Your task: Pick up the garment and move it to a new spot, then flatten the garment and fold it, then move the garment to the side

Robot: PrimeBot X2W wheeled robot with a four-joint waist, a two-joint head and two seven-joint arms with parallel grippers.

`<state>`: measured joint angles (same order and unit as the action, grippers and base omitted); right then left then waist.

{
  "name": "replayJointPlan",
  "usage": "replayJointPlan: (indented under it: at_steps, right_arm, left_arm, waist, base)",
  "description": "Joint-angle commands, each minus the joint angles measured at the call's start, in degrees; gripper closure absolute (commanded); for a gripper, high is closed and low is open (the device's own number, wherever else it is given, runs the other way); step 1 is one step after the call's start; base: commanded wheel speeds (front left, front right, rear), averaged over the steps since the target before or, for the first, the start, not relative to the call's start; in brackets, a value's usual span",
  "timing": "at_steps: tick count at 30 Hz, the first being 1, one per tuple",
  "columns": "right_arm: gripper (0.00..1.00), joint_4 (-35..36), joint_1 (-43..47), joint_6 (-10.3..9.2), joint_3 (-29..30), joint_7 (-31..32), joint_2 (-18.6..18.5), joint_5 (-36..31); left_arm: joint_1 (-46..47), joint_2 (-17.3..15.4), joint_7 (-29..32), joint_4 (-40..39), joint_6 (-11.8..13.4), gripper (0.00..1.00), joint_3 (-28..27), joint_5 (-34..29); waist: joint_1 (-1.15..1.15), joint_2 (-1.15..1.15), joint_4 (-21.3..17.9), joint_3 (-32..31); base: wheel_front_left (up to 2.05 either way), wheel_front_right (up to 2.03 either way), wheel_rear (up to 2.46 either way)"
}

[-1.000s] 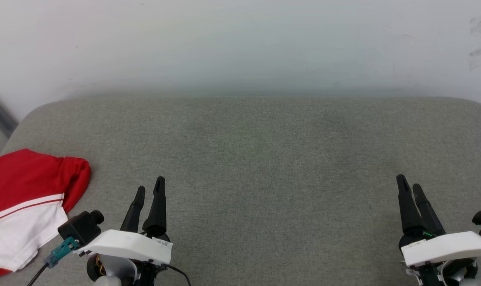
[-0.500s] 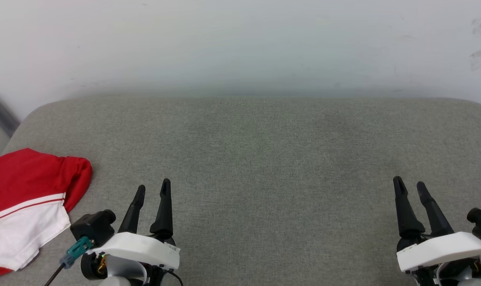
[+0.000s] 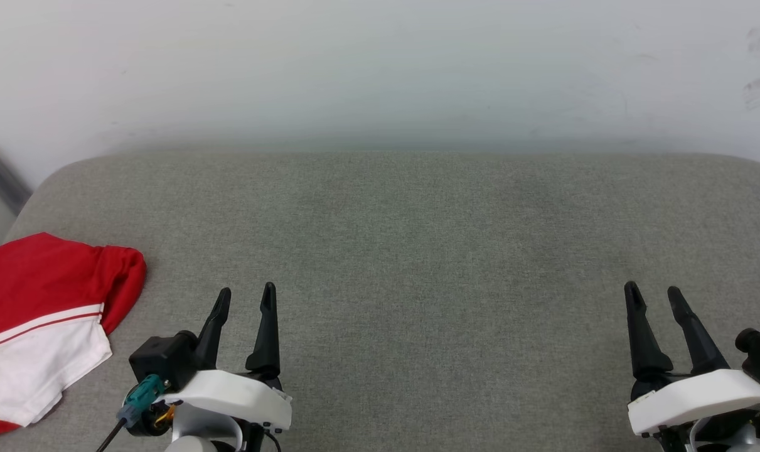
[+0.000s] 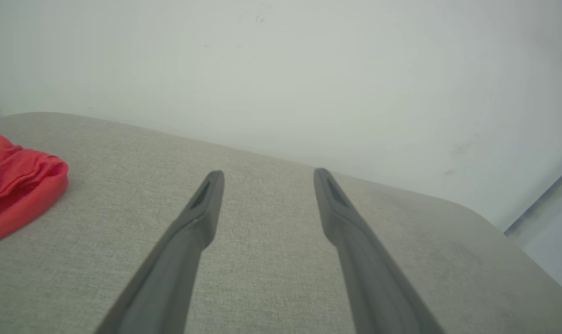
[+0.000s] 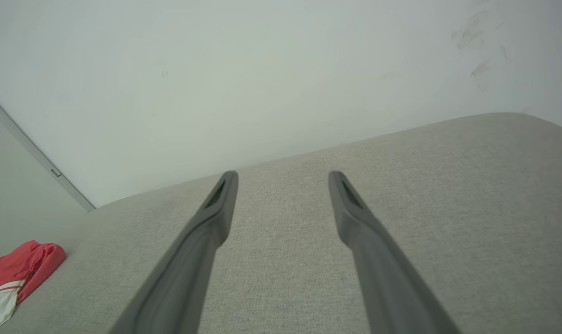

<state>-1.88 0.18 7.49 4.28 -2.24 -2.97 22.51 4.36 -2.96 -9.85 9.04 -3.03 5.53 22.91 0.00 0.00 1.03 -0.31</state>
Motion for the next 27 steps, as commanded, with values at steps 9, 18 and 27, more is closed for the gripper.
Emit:
replayJointPlan:
  at_steps: [9,18,27]
  right_arm:
    - [0.0,1.73,0.29,0.0,0.27,0.17,0.11,-5.49]
    - [0.0,2.3,0.54,0.0,0.3,-0.03,0.11,-9.33]
    - [0.0,2.51,0.97,0.0,0.39,-0.34,0.12,-12.78]
  left_arm:
    - [0.56,-0.25,-1.61,-0.36,0.49,0.0,0.85,-5.53]
    - [0.44,-0.16,-2.69,0.47,0.84,0.0,1.4,-9.26]
    - [0.36,-0.06,-3.71,1.71,1.09,0.0,1.84,-12.49]
  waist:
    - [0.0,0.0,0.26,0.15]
    - [0.0,0.0,0.44,0.08]
    - [0.0,0.0,0.46,-0.16]
  base:
    - [0.0,0.0,0.0]
    - [0.0,0.0,0.0]
    - [0.0,0.0,0.0]
